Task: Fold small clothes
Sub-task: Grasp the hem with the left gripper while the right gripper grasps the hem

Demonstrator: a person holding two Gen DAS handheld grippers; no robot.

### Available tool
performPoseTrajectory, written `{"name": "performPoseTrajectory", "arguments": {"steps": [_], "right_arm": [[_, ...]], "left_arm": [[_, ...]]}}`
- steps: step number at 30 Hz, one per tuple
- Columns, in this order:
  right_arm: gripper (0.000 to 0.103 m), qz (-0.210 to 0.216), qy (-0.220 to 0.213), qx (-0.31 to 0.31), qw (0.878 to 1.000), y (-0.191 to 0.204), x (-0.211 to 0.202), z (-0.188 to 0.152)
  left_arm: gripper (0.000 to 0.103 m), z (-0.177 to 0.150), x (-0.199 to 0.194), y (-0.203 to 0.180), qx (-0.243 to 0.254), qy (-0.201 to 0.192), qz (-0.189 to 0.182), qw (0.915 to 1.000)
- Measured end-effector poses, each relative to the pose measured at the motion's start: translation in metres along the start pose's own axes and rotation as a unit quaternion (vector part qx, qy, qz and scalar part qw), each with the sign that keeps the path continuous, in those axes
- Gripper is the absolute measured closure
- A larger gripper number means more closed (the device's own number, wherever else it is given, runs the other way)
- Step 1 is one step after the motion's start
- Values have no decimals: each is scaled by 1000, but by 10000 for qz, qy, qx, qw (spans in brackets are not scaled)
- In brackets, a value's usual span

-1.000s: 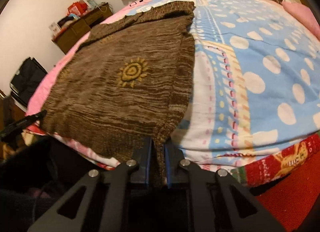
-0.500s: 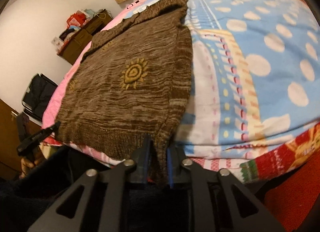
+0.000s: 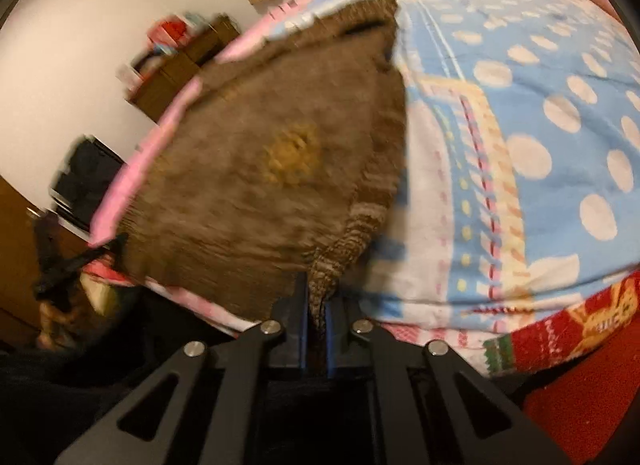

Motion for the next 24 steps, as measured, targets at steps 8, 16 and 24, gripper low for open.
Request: {"name": "performPoseTrajectory", "arguments": {"steps": [8,16,24], "right_arm": [[94,1532,-689,675,9835,35,-43,69],[94,1925,-906,1220,9695,28,-34,103],[94,1923,-1030,1303,9672,26,-27,174]], "left_arm": [[96,74,-13,-20,39,-505,-373,9980],[96,113,3,-5,-444,-685,-543,9952],[96,183,25,10,-565,-846,-254,9945]]}}
Point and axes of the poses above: each gripper's, at about its wrist camera, not at the fingertips, and x roughly the way its jaws point, y to its left, z to its top, the point moved 9 cm from there along x, roughly the way its jaws point, and after that the axes turned 6 degrees about x, right-handed, at the moved point
